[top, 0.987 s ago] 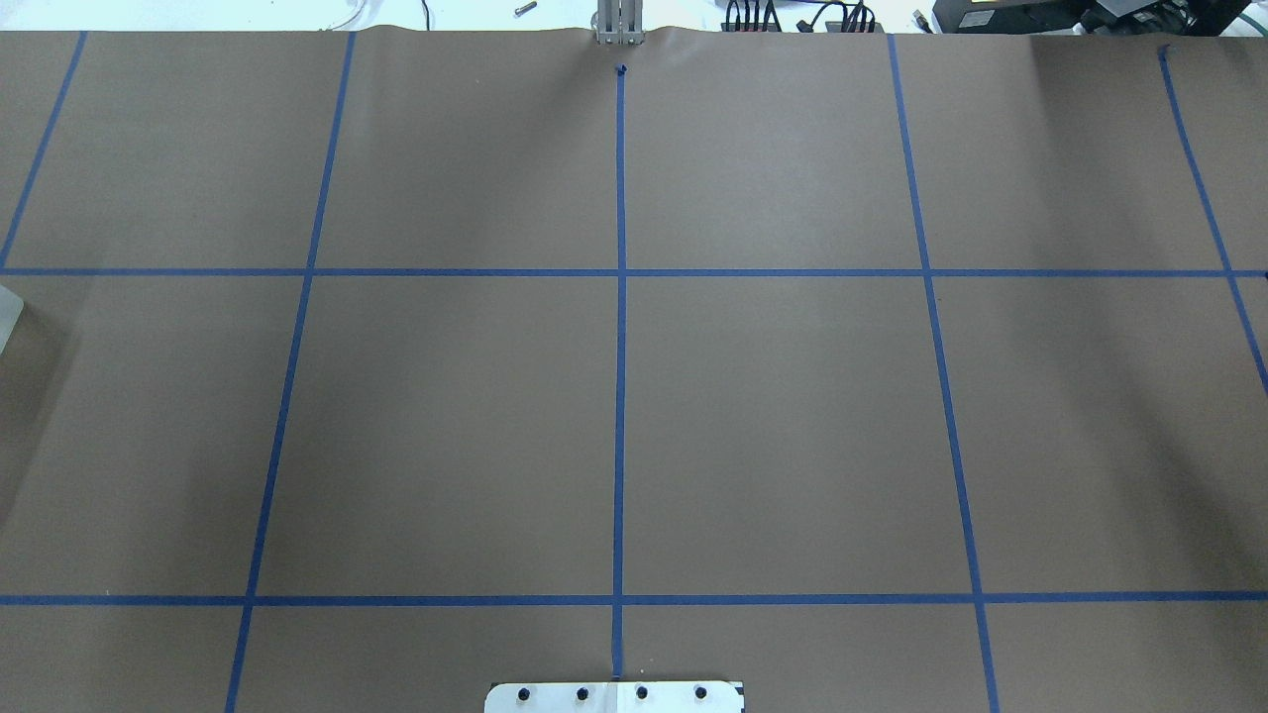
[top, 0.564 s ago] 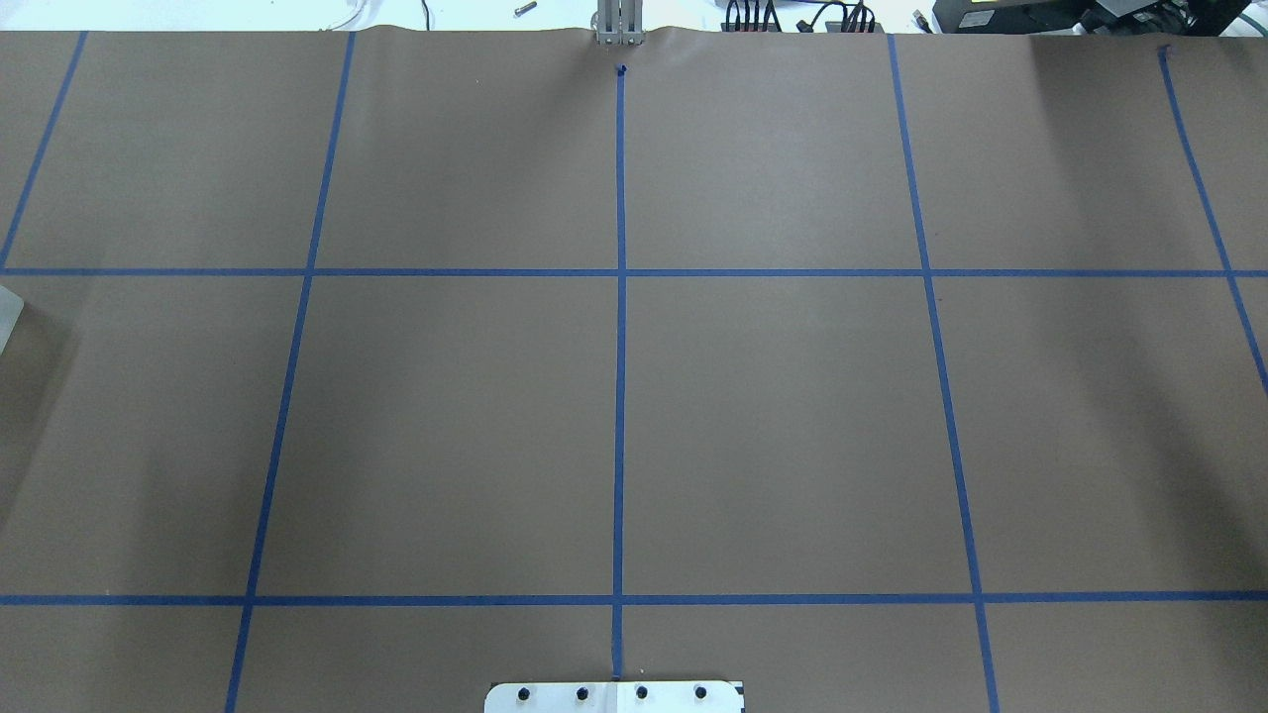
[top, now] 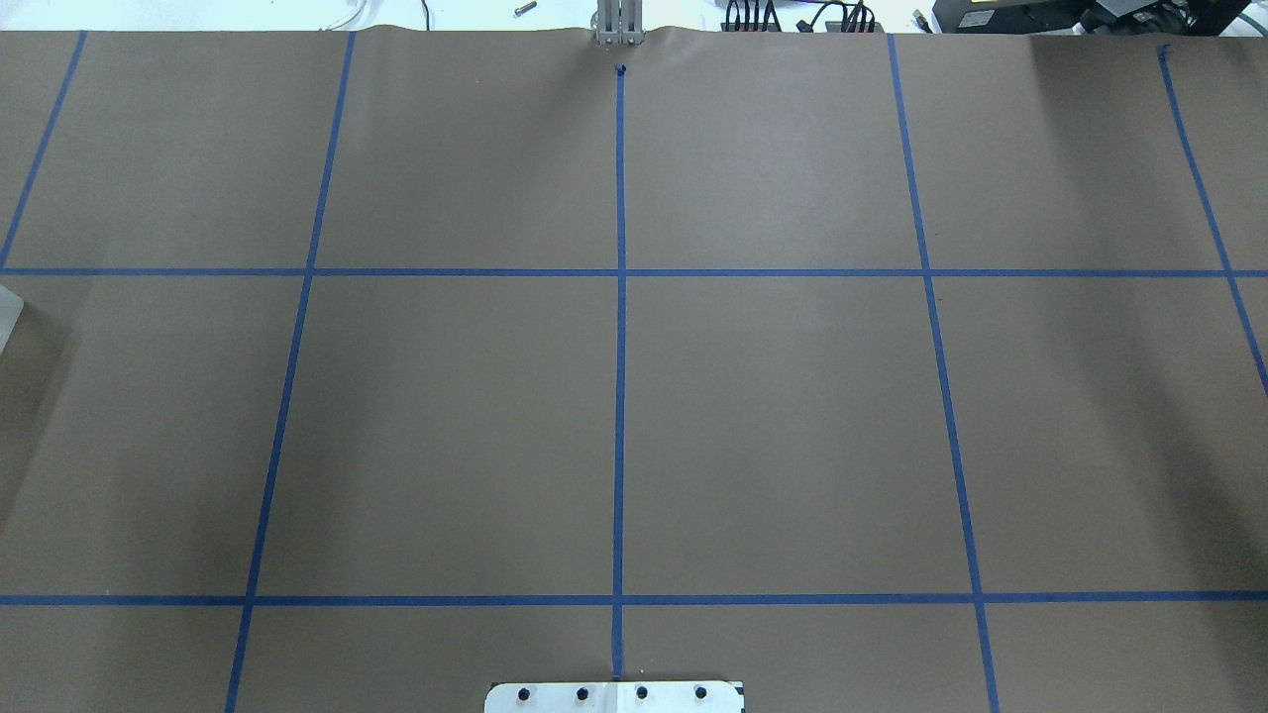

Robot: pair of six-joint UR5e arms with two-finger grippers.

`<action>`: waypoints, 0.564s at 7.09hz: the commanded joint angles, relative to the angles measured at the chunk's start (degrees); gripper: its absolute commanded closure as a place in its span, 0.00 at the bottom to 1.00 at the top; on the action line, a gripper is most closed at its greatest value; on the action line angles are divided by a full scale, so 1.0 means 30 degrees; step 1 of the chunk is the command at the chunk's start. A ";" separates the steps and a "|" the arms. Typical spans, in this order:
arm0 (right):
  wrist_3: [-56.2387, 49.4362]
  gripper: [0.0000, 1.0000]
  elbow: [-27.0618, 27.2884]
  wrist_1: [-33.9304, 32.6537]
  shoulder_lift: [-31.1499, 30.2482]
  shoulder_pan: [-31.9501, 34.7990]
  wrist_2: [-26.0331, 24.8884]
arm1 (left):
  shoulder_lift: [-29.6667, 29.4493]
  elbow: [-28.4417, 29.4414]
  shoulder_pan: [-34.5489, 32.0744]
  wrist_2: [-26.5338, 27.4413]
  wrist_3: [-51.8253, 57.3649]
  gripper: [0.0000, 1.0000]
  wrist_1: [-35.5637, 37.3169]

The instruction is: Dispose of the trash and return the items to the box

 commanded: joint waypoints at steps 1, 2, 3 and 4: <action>-0.0014 0.00 -0.0222 0.0113 -0.0156 0.0275 0.0110 | 0.0527 0.0129 -0.0247 0.0271 0.0141 0.02 -0.0089; -0.0014 0.00 -0.0221 0.0113 -0.0186 0.0277 0.0082 | 0.0499 0.0187 -0.0249 0.0240 -0.0004 0.02 -0.0061; -0.0014 0.00 -0.0192 0.0113 -0.0215 0.0451 0.0169 | 0.0325 0.0014 -0.0249 -0.0195 -0.0092 0.02 -0.0089; 0.0015 0.00 -0.0076 0.0113 -0.0244 0.0598 0.0170 | 0.0265 0.0041 -0.0249 -0.0838 -0.0122 0.02 -0.0061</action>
